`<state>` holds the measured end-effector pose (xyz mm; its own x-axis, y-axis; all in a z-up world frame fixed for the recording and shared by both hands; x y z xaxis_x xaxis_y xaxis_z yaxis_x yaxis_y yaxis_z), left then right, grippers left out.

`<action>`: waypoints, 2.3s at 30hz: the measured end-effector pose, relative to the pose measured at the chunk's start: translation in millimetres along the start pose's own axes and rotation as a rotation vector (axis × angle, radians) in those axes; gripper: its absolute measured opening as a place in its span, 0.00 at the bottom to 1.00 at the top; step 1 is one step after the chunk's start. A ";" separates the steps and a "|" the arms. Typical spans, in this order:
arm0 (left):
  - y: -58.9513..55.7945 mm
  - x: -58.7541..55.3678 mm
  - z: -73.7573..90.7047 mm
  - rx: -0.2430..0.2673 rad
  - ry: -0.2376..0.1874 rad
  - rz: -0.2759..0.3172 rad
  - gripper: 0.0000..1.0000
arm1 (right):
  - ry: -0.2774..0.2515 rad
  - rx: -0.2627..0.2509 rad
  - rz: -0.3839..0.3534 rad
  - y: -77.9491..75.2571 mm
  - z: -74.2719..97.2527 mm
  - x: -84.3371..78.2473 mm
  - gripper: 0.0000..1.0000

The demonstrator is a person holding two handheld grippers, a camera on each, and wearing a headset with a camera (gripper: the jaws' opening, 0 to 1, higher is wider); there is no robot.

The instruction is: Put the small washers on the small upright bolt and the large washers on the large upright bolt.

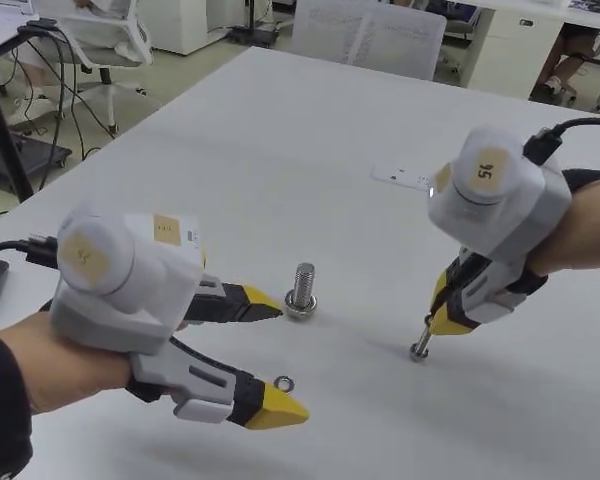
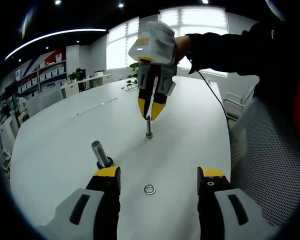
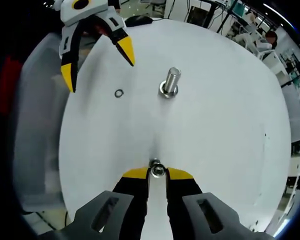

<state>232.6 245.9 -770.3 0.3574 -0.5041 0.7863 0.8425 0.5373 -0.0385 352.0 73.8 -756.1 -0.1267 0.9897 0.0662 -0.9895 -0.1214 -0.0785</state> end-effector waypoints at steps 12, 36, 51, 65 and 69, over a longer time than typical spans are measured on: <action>0.2 -0.9 0.7 0.002 0.003 0.004 0.61 | 0.002 0.013 -0.009 3.8 -17.9 0.4 0.14; 1.1 -2.0 1.1 0.002 0.010 0.012 0.61 | -0.013 0.036 -0.034 5.2 -36.4 0.3 0.14; 1.2 -1.2 0.6 0.001 0.011 0.011 0.61 | -0.042 0.016 -0.065 0.2 -30.5 -6.0 0.27; -0.2 0.1 0.7 0.000 0.012 0.006 0.61 | -0.055 -0.005 -0.135 2.5 -24.7 -31.5 0.31; 0.1 0.2 1.7 0.002 0.010 0.005 0.61 | -0.055 -0.009 -0.146 6.2 -21.2 -35.0 0.31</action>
<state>232.1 247.0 -769.0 0.3655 -0.5085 0.7796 0.8400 0.5410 -0.0409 351.8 40.0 -780.0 0.0148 0.9912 0.1319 -0.9970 0.0247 -0.0734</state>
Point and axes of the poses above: the centre of the closed fingertips' face, and the gripper's own axes: z roughly backward along the fingers, y roughly to its left, x roughly out of its top, the point moved 7 cm from there along z, roughly backward along the fingers, and after that the axes turned 9 degrees about y, right-handed, at the moved point
